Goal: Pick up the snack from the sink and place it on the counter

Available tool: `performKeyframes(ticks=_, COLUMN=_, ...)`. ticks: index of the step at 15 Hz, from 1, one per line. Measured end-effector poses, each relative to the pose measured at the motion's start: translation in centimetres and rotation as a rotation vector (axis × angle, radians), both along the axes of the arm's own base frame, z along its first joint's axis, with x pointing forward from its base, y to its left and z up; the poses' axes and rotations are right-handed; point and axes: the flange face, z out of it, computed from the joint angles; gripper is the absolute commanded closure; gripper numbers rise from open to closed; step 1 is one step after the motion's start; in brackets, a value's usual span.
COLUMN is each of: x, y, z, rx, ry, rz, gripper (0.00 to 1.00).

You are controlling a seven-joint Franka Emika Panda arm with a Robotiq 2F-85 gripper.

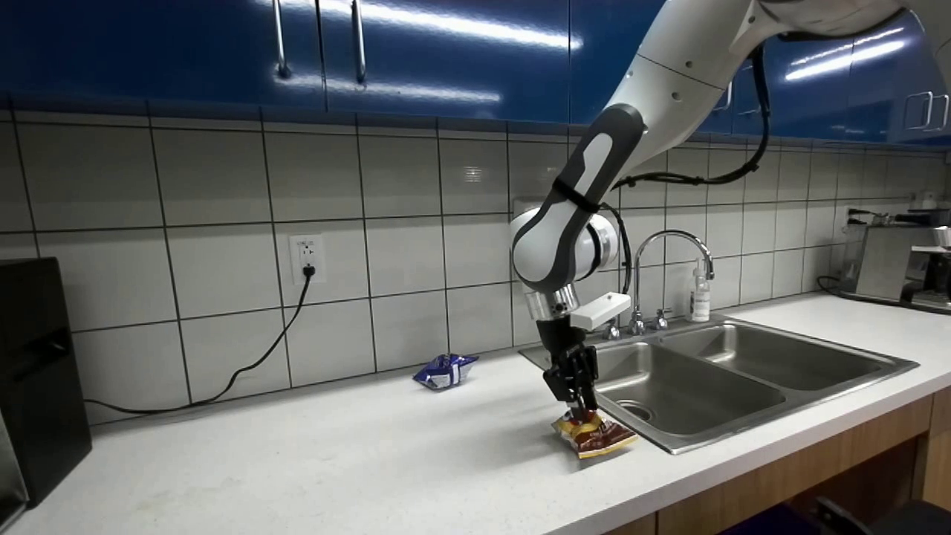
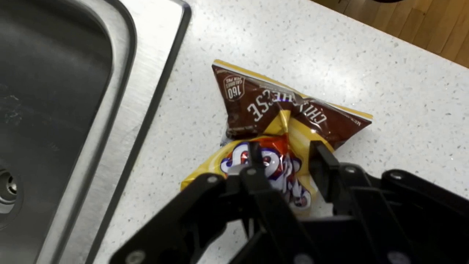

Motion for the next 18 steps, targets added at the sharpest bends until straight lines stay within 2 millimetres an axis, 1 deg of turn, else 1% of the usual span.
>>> performKeyframes(ticks=2, x=0.2, y=0.0, z=1.4, rx=0.001, ry=-0.026, rz=-0.009, gripper=0.13)
performKeyframes(ticks=4, x=0.2, y=0.0, z=3.4, rx=0.002, ry=-0.06, rz=-0.019, gripper=0.01)
performKeyframes(ticks=6, x=-0.3, y=-0.2, z=5.7, rx=0.001, ry=-0.086, rz=-0.035, gripper=0.0)
performKeyframes(ticks=10, x=-3.0, y=-0.6, z=9.6, rx=0.014, ry=-0.144, rz=-0.159, gripper=0.0)
performKeyframes(ticks=15, x=-7.3, y=-2.0, z=12.8, rx=0.034, ry=-0.206, rz=-0.382, gripper=0.0)
performKeyframes(ticks=18, x=-9.8, y=-3.1, z=14.7, rx=0.034, ry=-0.252, rz=-0.483, gripper=0.0)
